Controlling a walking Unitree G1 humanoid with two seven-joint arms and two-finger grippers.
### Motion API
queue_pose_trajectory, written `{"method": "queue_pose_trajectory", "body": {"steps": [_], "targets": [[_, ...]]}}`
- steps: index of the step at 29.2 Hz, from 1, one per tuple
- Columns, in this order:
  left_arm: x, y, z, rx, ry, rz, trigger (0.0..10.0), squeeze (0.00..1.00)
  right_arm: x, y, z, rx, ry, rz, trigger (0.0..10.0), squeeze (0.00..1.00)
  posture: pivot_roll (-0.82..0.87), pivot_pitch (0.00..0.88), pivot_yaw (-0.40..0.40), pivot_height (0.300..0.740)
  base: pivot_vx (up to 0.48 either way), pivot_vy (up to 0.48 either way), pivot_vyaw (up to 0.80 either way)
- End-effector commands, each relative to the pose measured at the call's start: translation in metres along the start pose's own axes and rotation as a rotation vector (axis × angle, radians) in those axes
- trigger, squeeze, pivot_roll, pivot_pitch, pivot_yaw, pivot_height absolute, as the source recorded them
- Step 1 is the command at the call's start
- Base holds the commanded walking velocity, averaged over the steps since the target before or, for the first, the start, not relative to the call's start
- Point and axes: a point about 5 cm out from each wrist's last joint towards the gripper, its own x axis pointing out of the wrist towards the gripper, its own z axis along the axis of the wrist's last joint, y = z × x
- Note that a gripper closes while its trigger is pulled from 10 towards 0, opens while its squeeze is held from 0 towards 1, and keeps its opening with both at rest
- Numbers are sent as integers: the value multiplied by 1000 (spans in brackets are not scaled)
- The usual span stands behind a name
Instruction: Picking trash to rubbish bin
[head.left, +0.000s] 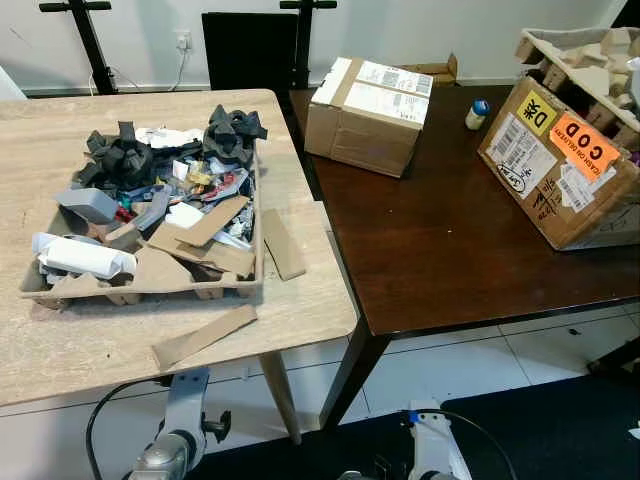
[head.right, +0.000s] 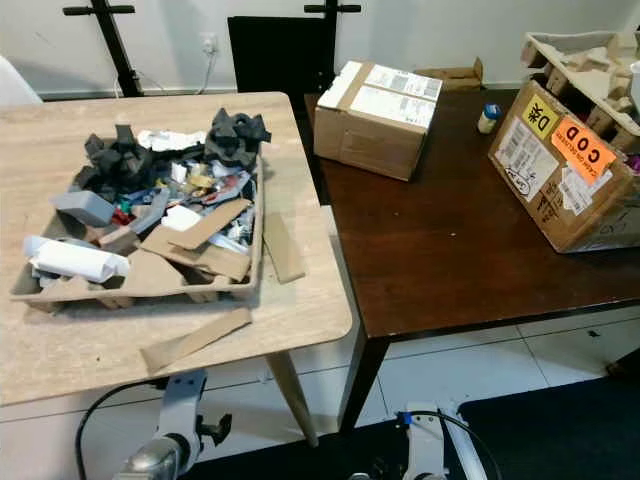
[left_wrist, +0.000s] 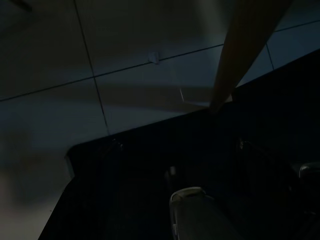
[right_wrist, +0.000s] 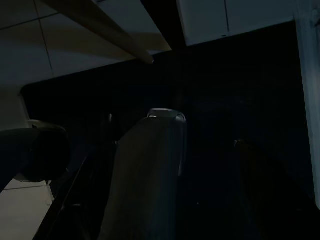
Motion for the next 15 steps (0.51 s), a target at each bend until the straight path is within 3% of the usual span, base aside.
{"method": "queue_pose_trajectory", "body": {"steps": [1, 6, 15], "targets": [[-3, 5, -6, -6, 9, 22, 10000, 0, -1, -1, -6, 2, 14, 0, 10000, 0, 65, 170, -37, 740, 0, 0, 0], [-3, 9, -6, -53, 6, 59, 10000, 0, -2, -1, -8, -11, 18, 8, 10000, 0, 64, 172, -44, 740, 0, -356, 0], [-4, 14, -7, -53, 12, 92, 10000, 0, -2, -1, -9, -33, 23, 22, 10000, 0, 64, 175, -44, 740, 0, 0, 0]]}}
